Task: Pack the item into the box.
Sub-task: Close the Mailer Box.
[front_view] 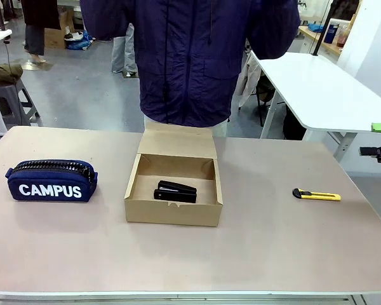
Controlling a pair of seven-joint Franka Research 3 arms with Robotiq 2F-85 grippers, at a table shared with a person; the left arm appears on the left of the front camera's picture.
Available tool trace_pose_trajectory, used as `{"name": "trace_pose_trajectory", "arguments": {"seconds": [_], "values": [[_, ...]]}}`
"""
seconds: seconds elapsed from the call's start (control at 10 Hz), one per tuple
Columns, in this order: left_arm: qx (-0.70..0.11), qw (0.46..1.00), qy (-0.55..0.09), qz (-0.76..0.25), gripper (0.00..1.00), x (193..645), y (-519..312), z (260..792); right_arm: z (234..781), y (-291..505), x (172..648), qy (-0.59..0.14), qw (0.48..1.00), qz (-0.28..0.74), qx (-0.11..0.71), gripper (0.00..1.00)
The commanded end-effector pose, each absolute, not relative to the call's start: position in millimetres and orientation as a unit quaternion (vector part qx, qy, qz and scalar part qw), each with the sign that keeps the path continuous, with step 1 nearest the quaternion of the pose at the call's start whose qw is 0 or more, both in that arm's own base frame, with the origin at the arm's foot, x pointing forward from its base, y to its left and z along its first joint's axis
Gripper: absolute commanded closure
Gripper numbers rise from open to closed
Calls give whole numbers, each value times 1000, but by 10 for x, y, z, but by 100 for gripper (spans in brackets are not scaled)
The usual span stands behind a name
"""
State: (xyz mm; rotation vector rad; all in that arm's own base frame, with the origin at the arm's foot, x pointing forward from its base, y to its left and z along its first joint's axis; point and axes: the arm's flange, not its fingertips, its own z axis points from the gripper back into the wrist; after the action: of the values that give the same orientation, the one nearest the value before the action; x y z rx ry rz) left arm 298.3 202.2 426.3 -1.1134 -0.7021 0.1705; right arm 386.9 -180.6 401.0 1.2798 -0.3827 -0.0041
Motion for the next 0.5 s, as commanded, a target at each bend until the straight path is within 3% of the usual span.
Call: {"name": "trace_pose_trajectory", "arguments": {"seconds": [0.0,0.4], "values": [[-522,781,-335,74,0,2991,2020,4270,4031,-1809,3872,-177,782,-2,598,0],[-522,781,-335,74,0,2991,2020,4270,4031,-1809,3872,-177,782,-2,598,0]]}}
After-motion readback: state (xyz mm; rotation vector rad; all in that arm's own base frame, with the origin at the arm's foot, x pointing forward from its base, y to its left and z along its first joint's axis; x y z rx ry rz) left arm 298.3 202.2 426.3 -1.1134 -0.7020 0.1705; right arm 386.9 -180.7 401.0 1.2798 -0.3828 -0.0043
